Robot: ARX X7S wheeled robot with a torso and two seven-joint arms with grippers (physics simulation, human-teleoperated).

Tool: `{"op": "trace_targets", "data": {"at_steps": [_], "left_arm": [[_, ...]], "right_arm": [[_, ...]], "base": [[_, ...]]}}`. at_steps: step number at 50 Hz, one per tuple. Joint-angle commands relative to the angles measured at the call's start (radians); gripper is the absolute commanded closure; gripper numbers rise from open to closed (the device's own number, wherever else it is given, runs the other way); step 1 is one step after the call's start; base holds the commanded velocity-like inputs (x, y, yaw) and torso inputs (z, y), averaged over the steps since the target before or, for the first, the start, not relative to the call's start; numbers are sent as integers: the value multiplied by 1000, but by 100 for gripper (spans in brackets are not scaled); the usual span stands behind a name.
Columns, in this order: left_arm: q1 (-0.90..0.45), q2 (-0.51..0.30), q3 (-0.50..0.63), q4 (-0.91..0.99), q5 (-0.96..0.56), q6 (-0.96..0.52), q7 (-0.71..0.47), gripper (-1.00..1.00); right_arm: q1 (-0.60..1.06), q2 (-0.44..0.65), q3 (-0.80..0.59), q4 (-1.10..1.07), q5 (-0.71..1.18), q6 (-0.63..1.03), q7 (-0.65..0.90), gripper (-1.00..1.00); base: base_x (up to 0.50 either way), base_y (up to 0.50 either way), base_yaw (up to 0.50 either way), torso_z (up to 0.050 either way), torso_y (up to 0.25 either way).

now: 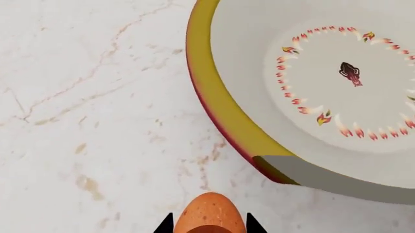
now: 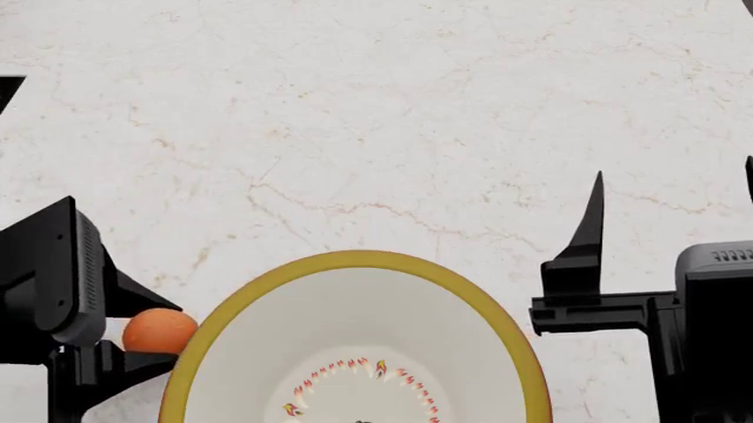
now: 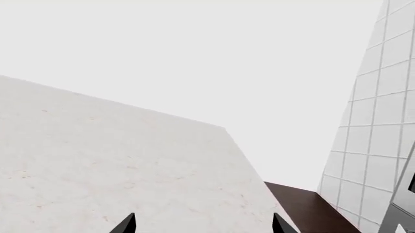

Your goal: Place the eggs and milk next to the bowl.

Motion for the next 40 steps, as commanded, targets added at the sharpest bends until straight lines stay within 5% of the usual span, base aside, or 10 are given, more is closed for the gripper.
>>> {"op": "trace_targets", "data": {"at_steps": [1,7,8,22,40], "left_arm": [[5,48,-22,-53,39,40,8,100],[8,47,-24,-61,43,45,-2,100],[6,42,-22,-52,38,27,0,-100],[10,32,-24,-43,34,18,-12,-100],[42,-75,-82,91,-37,-57,-81,-100]], "right_arm": [[0,-18,28,0,-19,5,-27,-100],[1,-17,27,0,-17,6,-27,-100],[1,-17,27,-1,-17,8,-26,-100],[-2,-15,27,-2,-15,4,-25,-100],[14,-15,18,-1,-12,9,-23,-100]], "base": [[0,0,-3,0,0],[0,-1,-1,0,-2],[0,0,-3,0,0],[0,0,0,0,-1],[0,0,0,0,-1]]}}
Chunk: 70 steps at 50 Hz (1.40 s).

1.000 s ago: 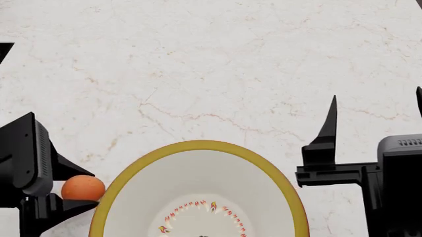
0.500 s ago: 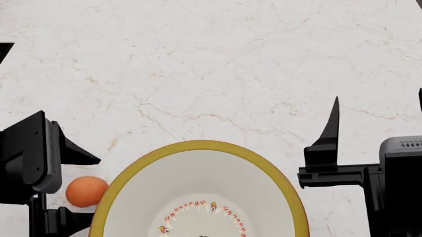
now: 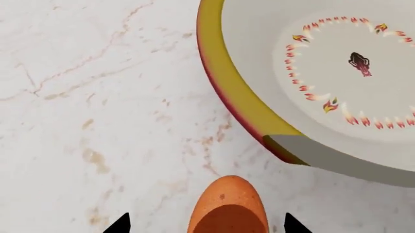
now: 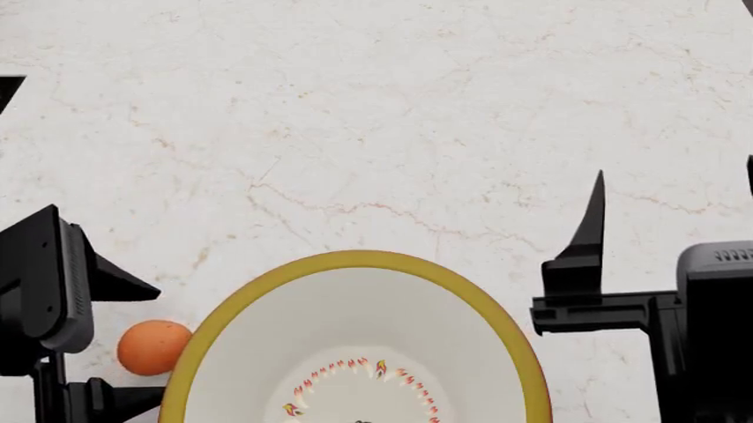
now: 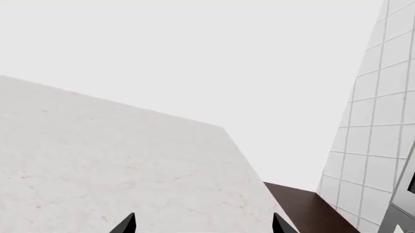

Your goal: Place the eggs and milk next to the bowl.

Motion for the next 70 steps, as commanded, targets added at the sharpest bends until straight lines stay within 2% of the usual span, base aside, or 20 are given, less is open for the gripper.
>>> {"op": "trace_targets", "data": {"at_steps": [1,25,31,37,40,45,51,60,63,64,70], "left_arm": [[18,-39,-67,41,0,-5,-26,-100],[61,-148,-125,112,-52,-27,-93,-100],[94,-215,-179,181,-119,-43,-142,-100],[175,-338,-283,282,-257,-34,-253,-100],[203,-359,-345,284,-325,-30,-366,-100],[257,-402,-402,328,-410,-9,-461,-100],[328,-398,-479,341,-473,71,-629,-100],[378,-343,-561,344,-523,123,-916,-100],[387,-330,-576,344,-549,125,-967,-100],[396,-317,-590,343,-559,127,-1038,-100],[383,-283,-584,331,-515,130,-1109,-100]], "right_arm": [[12,-22,18,3,-19,6,-29,-100],[17,-27,4,14,-22,-8,-29,-100],[20,-25,10,8,-16,-1,-25,-100],[24,-27,12,2,-10,0,-24,-100],[25,-28,13,-4,-6,3,-23,-100],[33,-27,16,-9,4,8,-25,-100],[35,-32,14,1,6,-1,-28,-100],[38,-35,21,-11,16,7,-21,-100],[41,-34,23,-16,20,12,-19,-100],[43,-34,26,-19,23,14,-18,-100],[46,-35,26,-15,23,10,-18,-100]], "base": [[0,0,0,0,0],[0,0,0,0,0],[0,0,0,0,0],[0,0,0,0,0],[0,0,0,0,0],[0,0,0,0,0],[0,0,0,0,0],[0,0,0,0,0],[0,0,0,0,0],[0,0,0,0,0],[0,0,0,0,0]]}}
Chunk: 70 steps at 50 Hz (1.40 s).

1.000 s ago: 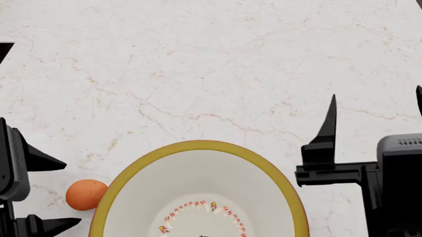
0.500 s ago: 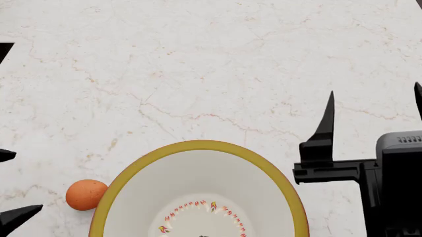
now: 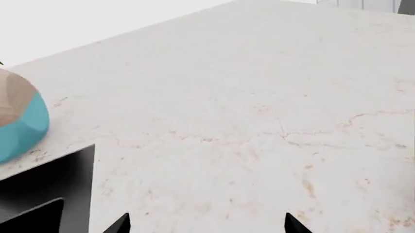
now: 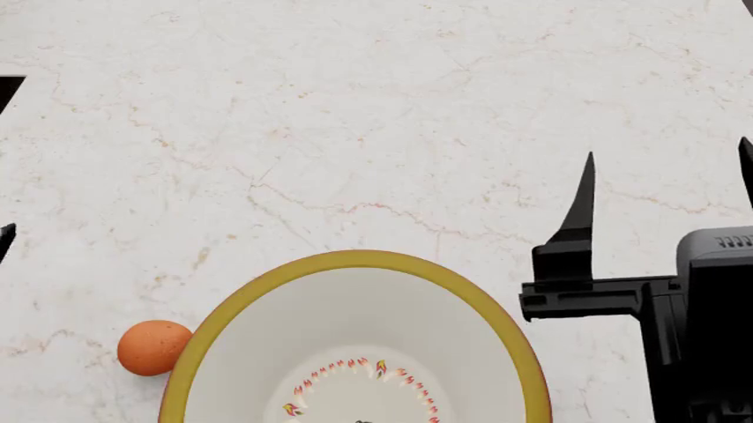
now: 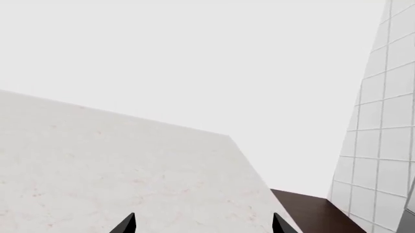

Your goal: Place the eggs and milk next to the bowl.

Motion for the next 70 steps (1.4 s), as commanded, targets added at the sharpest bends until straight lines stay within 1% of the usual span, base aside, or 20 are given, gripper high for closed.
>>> {"op": "trace_targets", "data": {"at_steps": [1,2,3,4,5,6,7,8,12,13,14,15,20,32,61,64,66,70], "left_arm": [[18,78,-92,-21,25,60,-248,-100],[16,83,-88,-10,18,55,-247,-100],[7,95,-77,-11,48,54,-264,-100],[7,103,-84,-13,15,50,-262,-100],[0,114,-67,-18,71,55,-286,-100],[-1,131,-74,-33,56,54,-304,-100],[6,139,-80,-35,76,83,-303,-100],[8,145,-82,-37,62,80,-306,-100],[9,175,-68,-38,116,102,-337,-100],[9,176,-68,-36,113,101,-335,-100],[7,180,-62,-35,142,103,-360,-100],[18,186,-76,-37,110,111,-354,-100],[15,198,-67,-43,149,121,-372,-100],[-12,206,-36,-29,181,109,-346,-100],[-12,209,-17,-26,196,109,-316,-100],[-10,210,-18,-25,196,111,-315,-100],[-9,212,-16,-26,208,118,-318,-100],[0,218,-14,-28,213,127,-318,-100]], "right_arm": [[10,-23,30,-2,-13,6,-26,-100],[9,-23,31,-1,-13,3,-26,-100],[10,-23,31,-2,-13,5,-25,-100],[9,-24,31,1,-14,2,-26,-100],[7,-23,32,4,-15,-2,-26,-100],[7,-23,34,4,-14,-1,-26,-100],[7,-23,35,4,-14,-2,-25,-100],[5,-22,36,5,-14,-4,-26,-100],[5,-23,33,17,-19,-15,-29,-100],[6,-23,35,17,-18,-16,-29,-100],[8,-23,33,18,-18,-14,-28,-100],[10,-25,28,21,-20,-17,-29,-100],[12,-24,23,23,-22,-13,-28,-100],[2,-22,27,25,-20,-19,-27,-100],[-13,-13,40,4,-9,-12,-16,-100],[-9,-8,41,-12,-4,9,-8,-100],[0,-1,55,-44,19,55,7,-100],[38,11,99,-111,81,204,67,-100]], "base": [[0,0,0,0,0],[0,0,0,0,0],[0,0,0,0,0],[0,0,0,0,0],[0,0,0,0,0],[0,0,0,0,0],[0,0,0,0,0],[0,0,0,0,0],[0,0,0,0,0],[0,0,0,0,0],[0,0,0,0,0],[0,0,0,0,0],[0,0,0,0,0],[0,0,0,0,9],[1,0,0,0,244],[0,0,0,0,250],[0,0,0,0,88],[0,0,0,0,0]]}}
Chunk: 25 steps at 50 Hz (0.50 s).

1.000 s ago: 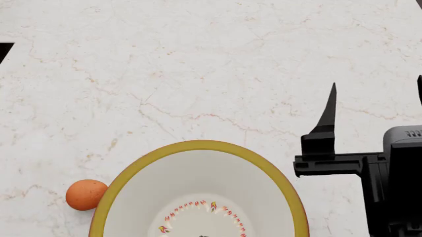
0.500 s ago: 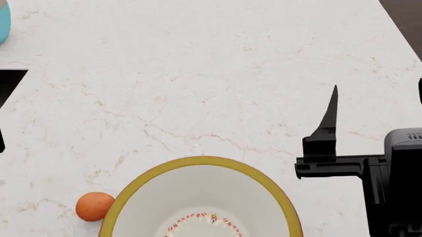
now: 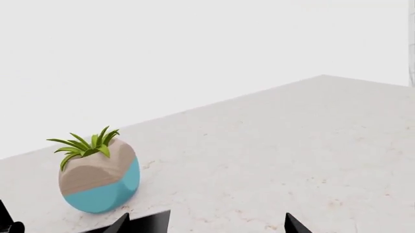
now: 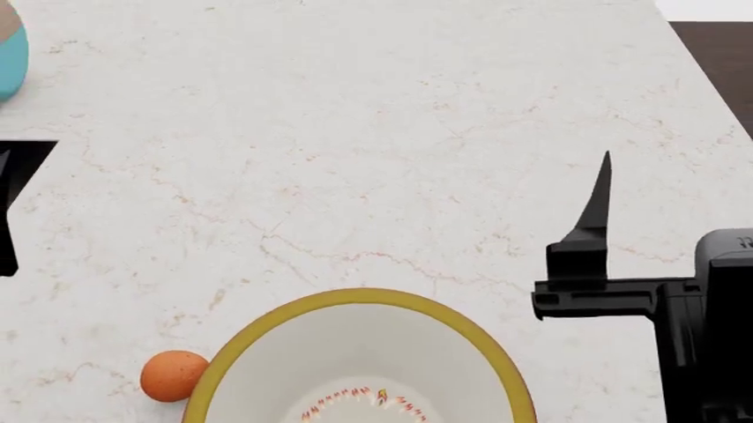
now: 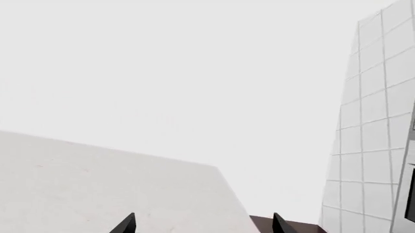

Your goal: Place the eggs and milk next to the bowl.

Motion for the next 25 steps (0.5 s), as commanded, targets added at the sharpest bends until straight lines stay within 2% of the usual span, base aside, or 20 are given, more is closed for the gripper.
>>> {"op": "trace_targets", "data": {"at_steps": [1,5,7,14,20,25], "left_arm": [[6,34,-37,-26,39,48,11,-100],[7,50,-28,-43,54,60,20,-100],[3,56,-25,-44,55,60,25,-100],[-19,55,-19,2,35,16,-9,-100],[-4,45,-28,25,23,13,-26,-100],[3,38,-36,31,17,18,-29,-100]], "right_arm": [[60,4,88,-113,80,237,56,-100],[109,8,127,-166,163,398,109,-100],[152,-3,191,-201,232,537,166,-100],[205,-46,292,-242,311,695,260,-100],[172,-37,298,-236,255,712,333,-100],[181,-63,344,-252,286,761,355,-100]], "base": [[0,0,0,0,0],[0,0,0,0,0],[0,0,0,0,0],[0,0,0,0,0],[0,0,0,0,0],[0,0,0,0,0]]}}
